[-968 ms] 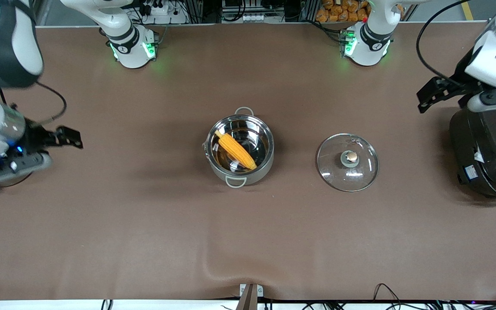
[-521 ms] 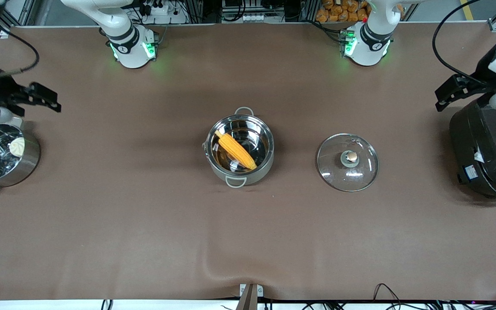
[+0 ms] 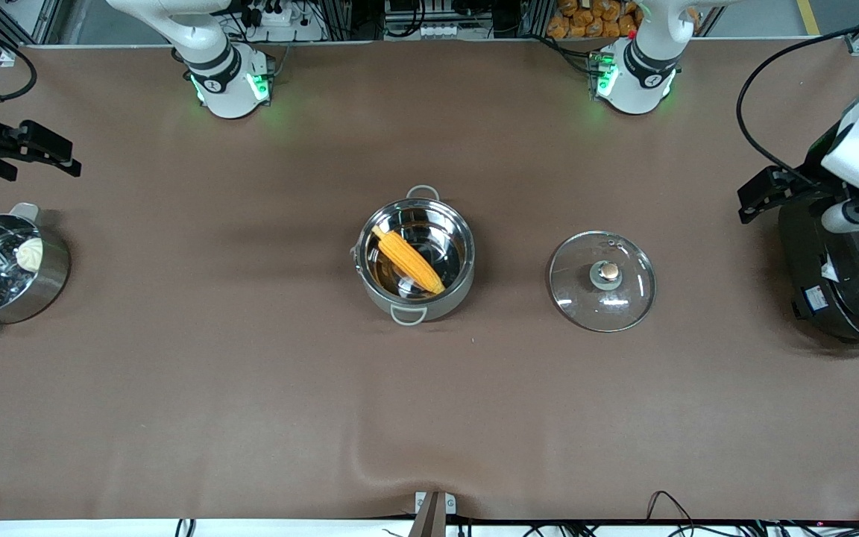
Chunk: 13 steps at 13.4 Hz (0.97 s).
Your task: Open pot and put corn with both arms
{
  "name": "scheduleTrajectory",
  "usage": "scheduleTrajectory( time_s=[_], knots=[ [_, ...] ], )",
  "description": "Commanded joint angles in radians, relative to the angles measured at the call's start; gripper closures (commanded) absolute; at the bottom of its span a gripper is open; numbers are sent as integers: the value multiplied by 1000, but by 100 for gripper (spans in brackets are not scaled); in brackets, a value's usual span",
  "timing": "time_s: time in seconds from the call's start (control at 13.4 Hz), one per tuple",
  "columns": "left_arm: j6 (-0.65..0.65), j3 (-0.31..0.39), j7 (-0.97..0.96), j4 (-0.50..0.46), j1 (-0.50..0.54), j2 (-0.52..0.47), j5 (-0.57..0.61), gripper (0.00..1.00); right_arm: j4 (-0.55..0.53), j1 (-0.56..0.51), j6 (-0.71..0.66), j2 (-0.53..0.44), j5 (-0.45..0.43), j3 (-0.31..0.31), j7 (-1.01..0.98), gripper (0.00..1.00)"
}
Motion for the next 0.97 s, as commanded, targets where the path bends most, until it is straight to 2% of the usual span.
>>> scheduleTrajectory(
  time_s=[0.0,0.89],
  knots=[
    [-7,4,63,18,-10,4,23,0,-14,-27,8,-10,10,13,2,0],
    [-42,-3,91,-84,3,-74,21,0,-26,-53,14,-2,8,13,-73,0]
  ],
)
